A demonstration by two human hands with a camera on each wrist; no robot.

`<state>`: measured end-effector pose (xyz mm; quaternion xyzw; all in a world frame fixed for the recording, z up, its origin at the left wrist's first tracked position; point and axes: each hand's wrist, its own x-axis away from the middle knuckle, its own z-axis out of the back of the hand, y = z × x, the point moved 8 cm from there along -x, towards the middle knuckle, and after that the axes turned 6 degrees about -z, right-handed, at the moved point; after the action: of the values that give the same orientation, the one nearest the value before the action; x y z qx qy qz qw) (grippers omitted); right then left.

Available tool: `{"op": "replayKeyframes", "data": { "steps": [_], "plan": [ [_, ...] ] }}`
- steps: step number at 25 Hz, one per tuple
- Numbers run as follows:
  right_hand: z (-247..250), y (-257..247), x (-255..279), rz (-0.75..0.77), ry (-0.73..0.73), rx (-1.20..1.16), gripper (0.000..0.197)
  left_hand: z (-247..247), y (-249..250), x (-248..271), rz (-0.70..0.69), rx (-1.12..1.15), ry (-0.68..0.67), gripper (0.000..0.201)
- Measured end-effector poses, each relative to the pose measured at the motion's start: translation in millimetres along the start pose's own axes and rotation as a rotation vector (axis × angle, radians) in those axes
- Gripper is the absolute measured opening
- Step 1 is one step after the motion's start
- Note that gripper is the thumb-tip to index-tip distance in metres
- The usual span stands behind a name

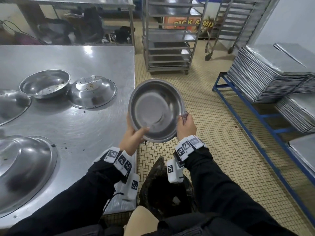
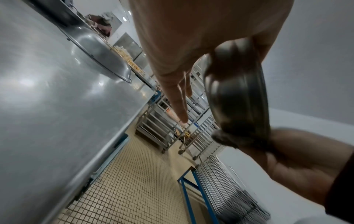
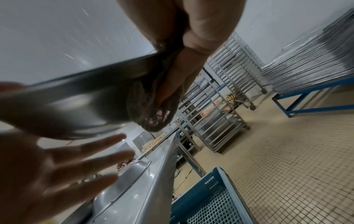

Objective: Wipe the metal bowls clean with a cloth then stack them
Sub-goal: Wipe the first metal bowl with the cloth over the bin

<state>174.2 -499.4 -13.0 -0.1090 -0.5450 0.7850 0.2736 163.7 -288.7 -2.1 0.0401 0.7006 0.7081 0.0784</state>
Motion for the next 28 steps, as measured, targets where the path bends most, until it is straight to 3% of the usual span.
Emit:
{"op": "replayKeyframes", "data": {
  "steps": [5,8,10,13,16,18,22,24,28],
  "plan": [
    [-16.9,-0.7,13.9,0.058,-0.151,0.035,0.023,27.9,-14.0,-7.4,0.057,0.038,0.263,0.037],
    [-14.9,-3.1,17.4,0.26,-0.119,0.323,0.025,39.0,-1.0,-10.2,-0.01,-0.031,0.254,0.03],
    [-22.3,-14.0,27.8,0.432,-0.136,0.426,0.03,41.5,2.2,-10.5,-0.029,-0.103,0.203,0.038],
    [-50.8,-36.1,60.7,0.624,-0.31,0.403,0.041,40.7,-1.8,-11.7,-0.04,-0.122,0.146,0.048],
    [-92.4,-36.2,105.5,0.722,-0.621,0.484,0.048,36.9,6.1,-12.6,-0.06,-0.139,0.184,0.046],
    [-99.5,-23.9,114.2,0.752,-0.667,0.638,0.05,39.8,19.4,-13.5,-0.118,-0.118,0.218,0.042],
    [-78.4,-2.2,79.1,0.785,-0.549,0.84,0.065,37.4,28.2,-15.3,-0.162,-0.156,0.148,0.036],
    [-81.4,0.1,79.0,0.755,-0.586,0.817,0.073,29.4,27.3,-13.3,-0.186,-0.174,0.128,0.031],
    [-100.5,-16.8,116.7,0.705,-0.669,0.563,0.054,26.8,30.5,-9.0,-0.256,-0.203,0.166,0.038]
  ]
}}
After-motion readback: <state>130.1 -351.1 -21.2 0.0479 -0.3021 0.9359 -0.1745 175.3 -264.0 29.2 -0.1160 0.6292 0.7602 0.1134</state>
